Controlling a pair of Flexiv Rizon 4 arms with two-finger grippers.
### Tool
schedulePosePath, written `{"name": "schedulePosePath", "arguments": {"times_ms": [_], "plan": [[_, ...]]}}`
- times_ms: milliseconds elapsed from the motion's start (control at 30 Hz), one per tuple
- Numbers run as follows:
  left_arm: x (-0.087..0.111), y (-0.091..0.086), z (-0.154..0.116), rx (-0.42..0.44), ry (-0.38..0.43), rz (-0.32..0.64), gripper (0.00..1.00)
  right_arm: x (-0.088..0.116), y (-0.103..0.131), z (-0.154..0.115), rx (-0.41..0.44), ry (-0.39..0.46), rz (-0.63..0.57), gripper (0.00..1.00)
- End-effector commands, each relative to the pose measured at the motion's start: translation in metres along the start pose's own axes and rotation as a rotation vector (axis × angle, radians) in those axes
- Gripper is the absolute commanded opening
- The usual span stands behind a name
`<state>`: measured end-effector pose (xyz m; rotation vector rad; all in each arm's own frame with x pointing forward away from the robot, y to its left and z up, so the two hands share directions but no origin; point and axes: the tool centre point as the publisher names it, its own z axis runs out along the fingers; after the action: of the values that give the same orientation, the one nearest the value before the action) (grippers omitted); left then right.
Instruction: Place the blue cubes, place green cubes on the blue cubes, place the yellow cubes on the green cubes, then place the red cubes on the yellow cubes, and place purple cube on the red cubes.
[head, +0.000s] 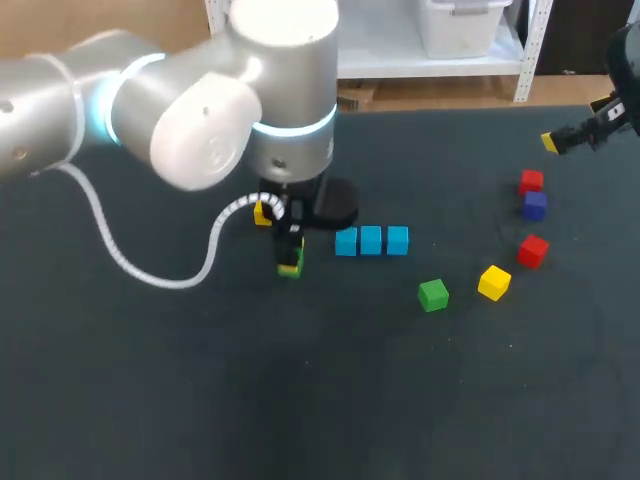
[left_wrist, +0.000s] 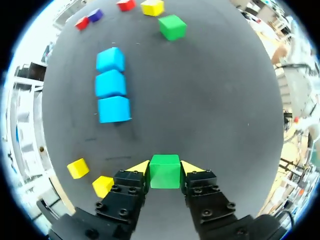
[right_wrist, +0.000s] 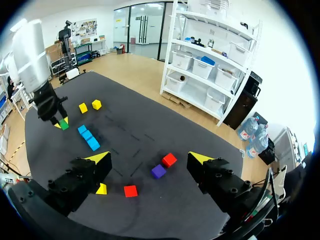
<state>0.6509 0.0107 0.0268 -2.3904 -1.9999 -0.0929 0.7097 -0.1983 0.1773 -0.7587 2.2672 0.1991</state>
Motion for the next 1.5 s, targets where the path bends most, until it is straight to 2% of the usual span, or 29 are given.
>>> {"name": "schedulePosePath", "arguments": {"times_ms": [33, 100, 300, 567, 967, 1500], "plan": [[-0.005, 0.013, -0.018, 0.020, 0.013, -0.063, 0.00, 0.001, 0.002, 0.002, 0.010, -0.006, 0.000, 1.00], [-0.008, 0.018, -0.024, 0.015, -0.001, -0.123, 0.00, 0.001, 0.002, 0.002, 0.010, -0.006, 0.000, 1.00], [-0.019, 0.024, -0.027, -0.002, -0.002, -0.174, 0.00, 0.001, 0.002, 0.002, 0.010, -0.006, 0.000, 1.00], [-0.044, 0.020, -0.032, -0.025, -0.042, -0.146, 0.00, 0.001, 0.002, 0.002, 0.010, -0.006, 0.000, 1.00], [-0.067, 0.035, -0.030, -0.030, -0.067, -0.131, 0.00, 0.001, 0.002, 0.002, 0.010, -0.006, 0.000, 1.00], [-0.080, 0.056, -0.019, -0.043, -0.057, -0.133, 0.00, 0.001, 0.002, 0.002, 0.010, -0.006, 0.000, 1.00]]}}
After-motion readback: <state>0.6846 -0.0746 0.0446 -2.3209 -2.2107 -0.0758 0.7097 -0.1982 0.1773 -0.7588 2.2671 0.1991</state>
